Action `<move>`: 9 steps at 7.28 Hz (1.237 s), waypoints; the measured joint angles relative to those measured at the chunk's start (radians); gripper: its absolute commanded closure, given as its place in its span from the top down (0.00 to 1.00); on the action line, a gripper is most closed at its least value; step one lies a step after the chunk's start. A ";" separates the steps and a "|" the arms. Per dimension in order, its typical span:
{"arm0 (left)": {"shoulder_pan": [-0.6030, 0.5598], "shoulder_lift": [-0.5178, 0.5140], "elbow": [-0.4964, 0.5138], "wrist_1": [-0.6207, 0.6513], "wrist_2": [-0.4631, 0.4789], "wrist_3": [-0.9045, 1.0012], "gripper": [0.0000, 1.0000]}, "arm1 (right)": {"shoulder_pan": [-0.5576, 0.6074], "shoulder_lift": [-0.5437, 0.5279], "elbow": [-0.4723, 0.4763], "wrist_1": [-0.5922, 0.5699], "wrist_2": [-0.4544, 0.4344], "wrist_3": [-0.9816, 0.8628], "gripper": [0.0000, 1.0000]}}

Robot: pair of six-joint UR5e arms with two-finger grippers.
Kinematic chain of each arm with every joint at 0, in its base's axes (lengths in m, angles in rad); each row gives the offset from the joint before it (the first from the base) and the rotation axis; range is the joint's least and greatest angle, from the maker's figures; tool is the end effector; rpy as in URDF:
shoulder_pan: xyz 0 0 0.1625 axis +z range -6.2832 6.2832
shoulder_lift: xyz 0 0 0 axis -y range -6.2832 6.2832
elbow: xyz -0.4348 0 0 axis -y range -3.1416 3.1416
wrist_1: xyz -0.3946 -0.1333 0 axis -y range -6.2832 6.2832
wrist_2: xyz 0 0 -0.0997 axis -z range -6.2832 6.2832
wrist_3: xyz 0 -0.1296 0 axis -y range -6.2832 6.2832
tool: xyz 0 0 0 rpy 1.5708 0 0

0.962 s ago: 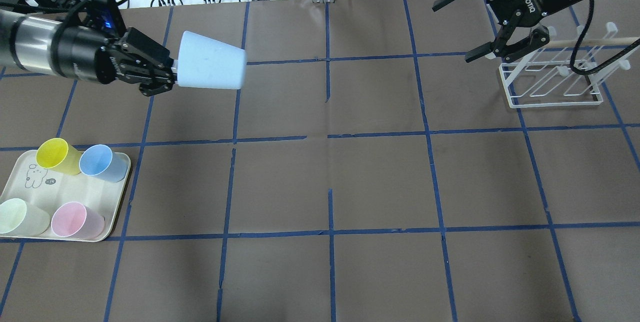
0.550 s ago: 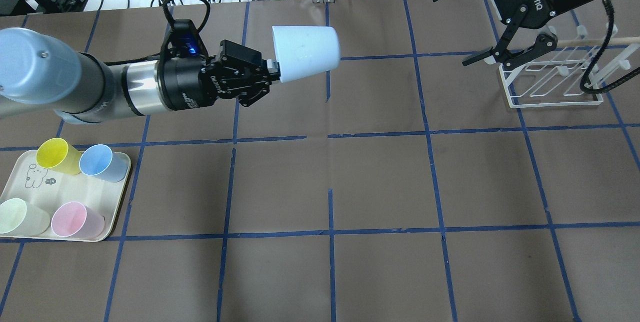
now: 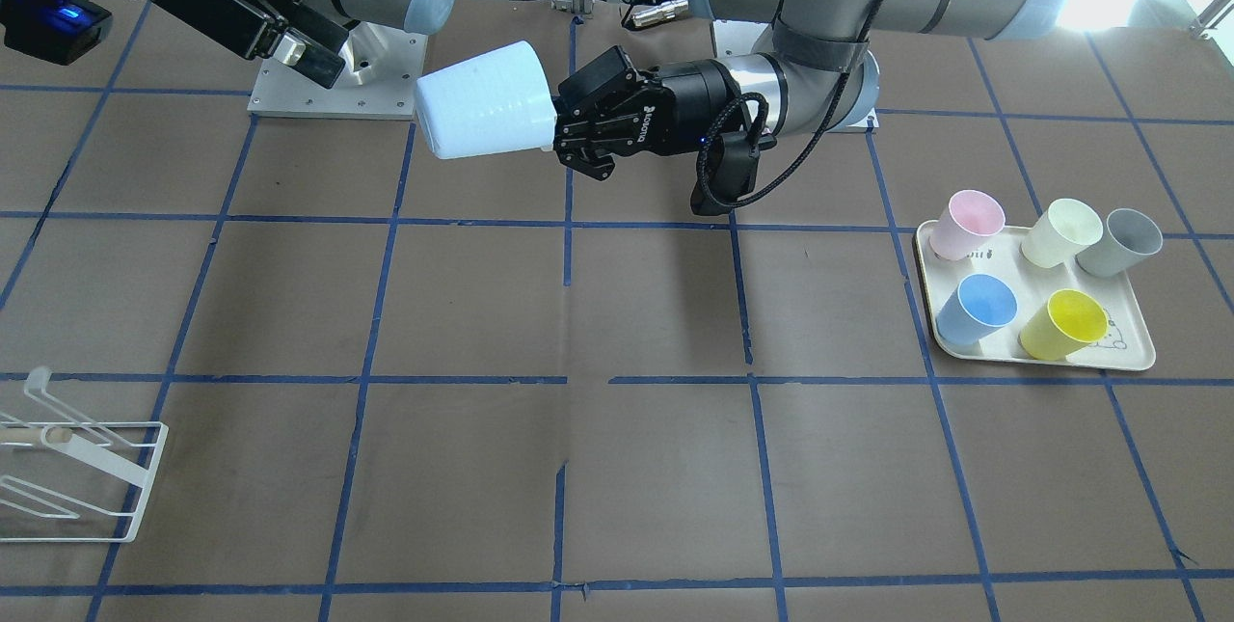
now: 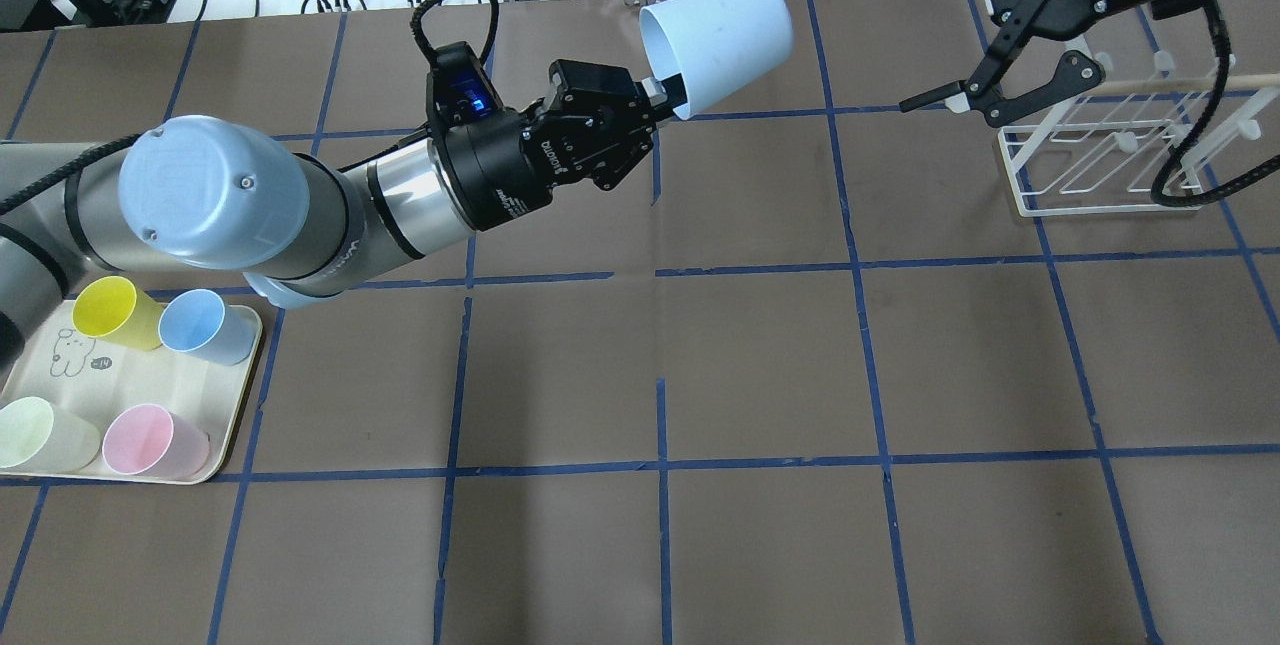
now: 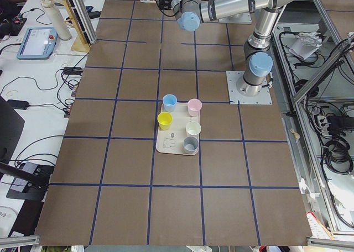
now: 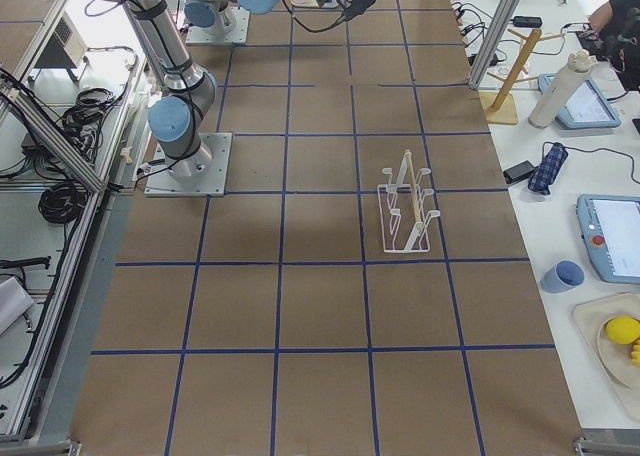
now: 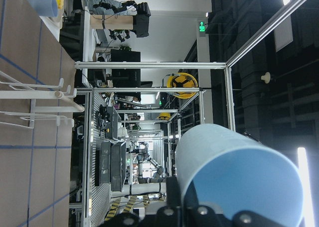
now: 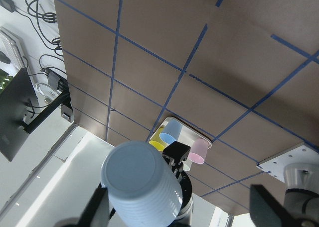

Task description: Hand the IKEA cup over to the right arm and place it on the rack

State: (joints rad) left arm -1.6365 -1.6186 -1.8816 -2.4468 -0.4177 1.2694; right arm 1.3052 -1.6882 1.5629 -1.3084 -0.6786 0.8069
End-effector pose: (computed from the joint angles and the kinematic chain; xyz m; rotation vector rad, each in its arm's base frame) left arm -0.2823 -0.4552 0.3815 0.2321 -1.4236 0.2782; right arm 0.1136 -0.4747 0.5494 1.2285 1.9206 0.4421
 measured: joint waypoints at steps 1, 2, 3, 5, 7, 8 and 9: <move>-0.010 0.017 -0.017 0.008 -0.014 0.000 0.00 | 0.001 0.000 -0.001 -0.002 0.012 0.080 1.00; -0.018 0.029 -0.026 0.012 -0.019 -0.001 0.00 | 0.003 0.003 -0.003 -0.007 0.018 0.115 1.00; -0.029 0.035 -0.030 0.013 -0.028 -0.003 0.00 | 0.012 0.009 -0.004 -0.024 0.019 0.127 1.00; -0.051 0.038 -0.031 0.014 -0.056 -0.004 0.00 | 0.066 0.021 -0.002 -0.068 0.006 0.133 1.00; -0.059 0.037 -0.031 0.014 -0.062 -0.005 0.00 | 0.118 0.029 -0.001 -0.075 -0.039 0.135 1.00; -0.060 0.037 -0.031 0.014 -0.062 -0.005 0.00 | 0.129 0.031 -0.001 -0.079 -0.050 0.136 1.00; -0.061 0.036 -0.031 0.014 -0.063 -0.006 0.00 | 0.134 0.031 -0.001 -0.090 -0.055 0.138 1.00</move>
State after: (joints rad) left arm -1.6978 -1.5826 -1.9129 -2.4328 -0.4803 1.2636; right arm 1.4392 -1.6571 1.5622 -1.3988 -0.7333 0.9449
